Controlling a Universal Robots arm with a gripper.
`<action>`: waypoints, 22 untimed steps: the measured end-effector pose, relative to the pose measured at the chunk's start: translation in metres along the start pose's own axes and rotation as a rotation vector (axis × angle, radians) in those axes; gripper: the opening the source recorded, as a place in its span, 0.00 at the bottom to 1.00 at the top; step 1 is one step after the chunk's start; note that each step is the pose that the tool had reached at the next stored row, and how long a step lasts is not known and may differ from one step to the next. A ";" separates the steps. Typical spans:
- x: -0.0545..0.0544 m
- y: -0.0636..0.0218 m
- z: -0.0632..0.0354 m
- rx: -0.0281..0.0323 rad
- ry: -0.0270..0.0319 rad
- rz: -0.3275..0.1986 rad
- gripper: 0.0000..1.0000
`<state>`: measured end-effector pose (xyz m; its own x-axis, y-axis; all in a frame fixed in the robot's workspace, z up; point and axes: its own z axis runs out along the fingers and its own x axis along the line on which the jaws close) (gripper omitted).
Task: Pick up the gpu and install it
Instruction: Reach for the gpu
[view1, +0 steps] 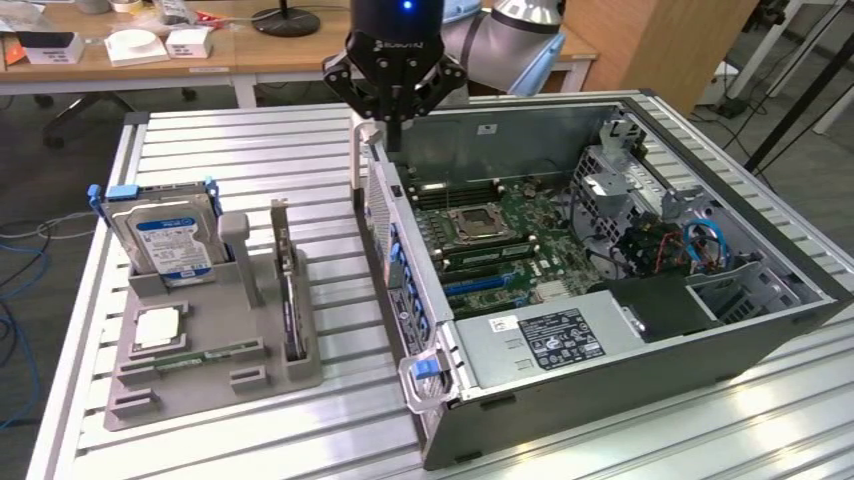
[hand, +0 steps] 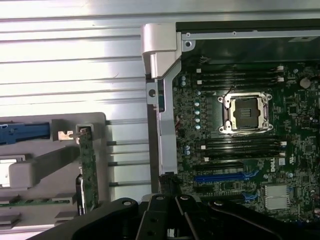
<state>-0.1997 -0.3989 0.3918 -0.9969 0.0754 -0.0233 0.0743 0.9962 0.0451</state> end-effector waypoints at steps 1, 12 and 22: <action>0.001 -0.0001 0.0000 0.0000 0.0000 0.000 0.11; 0.009 -0.0007 0.0000 0.0000 0.0000 0.000 0.11; 0.016 -0.0012 0.0000 0.0000 0.0000 0.000 0.11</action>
<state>-0.2157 -0.3989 0.3913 -0.9969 0.0753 -0.0233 0.0742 0.9962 0.0451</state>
